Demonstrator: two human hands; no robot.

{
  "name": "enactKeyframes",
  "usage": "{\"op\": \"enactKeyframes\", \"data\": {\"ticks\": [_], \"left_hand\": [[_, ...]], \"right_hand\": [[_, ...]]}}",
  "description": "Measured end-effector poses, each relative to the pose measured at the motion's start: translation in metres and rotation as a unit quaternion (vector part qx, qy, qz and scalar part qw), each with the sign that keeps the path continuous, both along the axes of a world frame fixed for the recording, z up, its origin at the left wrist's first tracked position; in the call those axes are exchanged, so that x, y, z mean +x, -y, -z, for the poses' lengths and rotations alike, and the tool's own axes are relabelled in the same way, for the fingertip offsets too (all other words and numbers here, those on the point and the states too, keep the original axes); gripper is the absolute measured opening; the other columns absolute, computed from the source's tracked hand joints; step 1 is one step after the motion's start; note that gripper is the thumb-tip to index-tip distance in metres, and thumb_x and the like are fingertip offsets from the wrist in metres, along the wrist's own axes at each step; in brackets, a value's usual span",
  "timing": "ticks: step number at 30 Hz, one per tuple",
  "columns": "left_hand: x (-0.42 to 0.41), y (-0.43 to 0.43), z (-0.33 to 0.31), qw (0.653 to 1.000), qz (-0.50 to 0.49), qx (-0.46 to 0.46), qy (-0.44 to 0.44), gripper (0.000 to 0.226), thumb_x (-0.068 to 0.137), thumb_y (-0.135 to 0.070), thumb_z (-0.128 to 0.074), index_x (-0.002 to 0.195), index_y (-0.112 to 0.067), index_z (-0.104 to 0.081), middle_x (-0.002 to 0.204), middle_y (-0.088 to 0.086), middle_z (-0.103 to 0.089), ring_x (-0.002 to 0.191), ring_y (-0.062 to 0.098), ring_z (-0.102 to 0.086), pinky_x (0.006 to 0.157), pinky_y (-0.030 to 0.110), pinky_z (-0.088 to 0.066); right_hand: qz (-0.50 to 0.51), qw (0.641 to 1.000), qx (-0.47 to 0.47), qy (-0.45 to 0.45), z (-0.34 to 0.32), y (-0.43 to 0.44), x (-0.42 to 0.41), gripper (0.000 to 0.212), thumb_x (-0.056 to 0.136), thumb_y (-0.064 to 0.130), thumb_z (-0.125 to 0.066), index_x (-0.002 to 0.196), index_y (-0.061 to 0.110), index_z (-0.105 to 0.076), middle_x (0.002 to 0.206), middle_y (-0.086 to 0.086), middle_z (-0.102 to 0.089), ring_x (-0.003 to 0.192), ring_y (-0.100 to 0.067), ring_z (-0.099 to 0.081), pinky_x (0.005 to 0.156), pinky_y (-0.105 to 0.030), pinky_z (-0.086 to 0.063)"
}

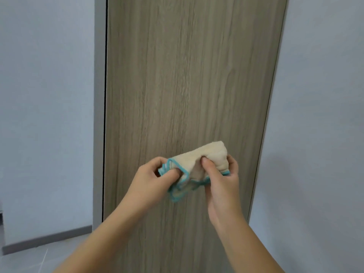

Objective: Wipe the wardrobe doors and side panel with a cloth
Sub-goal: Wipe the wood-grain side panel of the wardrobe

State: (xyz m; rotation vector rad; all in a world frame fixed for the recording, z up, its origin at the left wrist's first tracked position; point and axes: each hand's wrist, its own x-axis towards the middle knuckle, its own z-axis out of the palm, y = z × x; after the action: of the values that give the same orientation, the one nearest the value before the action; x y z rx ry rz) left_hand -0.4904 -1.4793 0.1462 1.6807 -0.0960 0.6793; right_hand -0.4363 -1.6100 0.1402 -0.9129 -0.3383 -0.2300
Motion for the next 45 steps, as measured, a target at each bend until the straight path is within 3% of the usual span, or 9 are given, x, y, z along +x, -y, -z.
{"op": "enactKeyframes", "data": {"ticks": [5,11,17,20,23,27,30,38,45], "left_hand": [[-0.005,0.02,-0.003,0.957,0.131,-0.255,0.038,0.032,0.08,-0.024,-0.07,0.108,-0.01,-0.064,0.094,0.007,-0.073,0.081,0.013,-0.069,0.065,0.022,-0.054],[-0.004,0.03,0.006,0.989,0.027,-0.143,0.025,0.043,0.076,0.004,-0.074,0.108,-0.017,-0.054,0.09,0.005,-0.069,0.072,0.009,-0.066,0.06,0.024,-0.054],[-0.007,0.02,-0.052,0.964,-0.156,-0.047,0.211,0.051,0.079,-0.011,-0.075,0.116,-0.025,-0.043,0.1,-0.013,-0.059,0.082,-0.008,-0.063,0.066,0.01,-0.05],[0.009,0.024,-0.083,0.908,-0.254,0.116,0.312,0.057,0.08,-0.018,-0.076,0.125,-0.021,-0.041,0.106,-0.007,-0.059,0.094,0.004,-0.061,0.077,0.021,-0.05],[0.045,0.029,-0.096,0.768,-0.384,0.361,0.362,0.045,0.079,-0.022,-0.068,0.12,-0.015,-0.052,0.105,0.002,-0.062,0.094,0.022,-0.055,0.078,0.032,-0.035],[0.091,0.036,-0.071,0.625,-0.349,0.607,0.345,0.022,0.084,-0.016,-0.062,0.105,-0.011,-0.063,0.097,0.006,-0.064,0.09,0.029,-0.059,0.076,0.038,-0.039],[0.111,0.022,-0.052,0.542,-0.31,0.721,0.301,0.037,0.089,-0.011,-0.038,0.118,-0.003,-0.06,0.114,0.013,-0.062,0.107,0.033,-0.058,0.094,0.046,-0.038],[0.15,0.057,-0.112,0.532,-0.359,0.695,0.325,0.039,0.085,-0.009,-0.03,0.103,-0.002,-0.064,0.097,0.019,-0.057,0.087,0.035,-0.055,0.069,0.045,-0.043],[0.234,0.145,-0.149,0.508,-0.401,0.697,0.309,0.013,0.06,-0.008,-0.077,0.064,-0.014,-0.066,0.071,0.004,-0.057,0.063,0.022,-0.057,0.054,0.027,-0.025]], "right_hand": [[-0.01,1.0,0.02,-0.016,0.008,0.003,0.005,0.047,0.077,0.008,-0.075,0.118,0.018,-0.054,0.112,-0.008,-0.067,0.097,-0.02,-0.067,0.084,-0.036,-0.054],[0.025,0.999,-0.038,-0.026,0.01,0.007,0.004,0.04,0.078,0.017,-0.077,0.111,0.015,-0.055,0.106,-0.009,-0.068,0.088,-0.017,-0.066,0.074,-0.032,-0.054],[0.013,0.995,-0.089,-0.035,0.023,0.033,0.007,0.03,0.088,0.031,-0.064,0.116,0.023,-0.055,0.095,-0.006,-0.066,0.079,-0.017,-0.06,0.066,-0.031,-0.048],[-0.033,0.997,-0.049,-0.059,0.021,0.042,0.016,0.02,0.096,0.024,-0.055,0.116,0.02,-0.057,0.097,-0.007,-0.066,0.081,-0.018,-0.061,0.067,-0.033,-0.048],[-0.035,0.997,-0.032,-0.056,0.019,0.053,0.026,0.024,0.097,0.023,-0.053,0.121,0.02,-0.057,0.11,-0.002,-0.068,0.099,-0.018,-0.065,0.079,-0.034,-0.052],[0.008,0.997,-0.058,-0.045,0.039,0.063,0.035,0.021,0.098,0.019,-0.051,0.115,0.025,-0.061,0.122,0.006,-0.065,0.114,-0.009,-0.06,0.096,-0.036,-0.049],[0.002,0.994,-0.101,-0.046,0.052,0.068,0.047,0.025,0.099,0.02,-0.048,0.121,0.029,-0.057,0.13,0.011,-0.059,0.122,-0.006,-0.053,0.108,-0.04,-0.041],[0.085,0.965,-0.246,-0.024,0.066,0.083,0.091,0.05,0.101,0.029,-0.046,0.148,0.035,-0.03,0.139,0.025,-0.032,0.135,0.0,-0.028,0.106,-0.023,-0.022],[0.134,0.949,-0.284,-0.03,0.091,0.113,0.143,0.059,0.102,0.035,-0.041,0.152,0.037,-0.009,0.154,0.027,-0.012,0.14,0.006,-0.013,0.116,-0.022,-0.012]]}}
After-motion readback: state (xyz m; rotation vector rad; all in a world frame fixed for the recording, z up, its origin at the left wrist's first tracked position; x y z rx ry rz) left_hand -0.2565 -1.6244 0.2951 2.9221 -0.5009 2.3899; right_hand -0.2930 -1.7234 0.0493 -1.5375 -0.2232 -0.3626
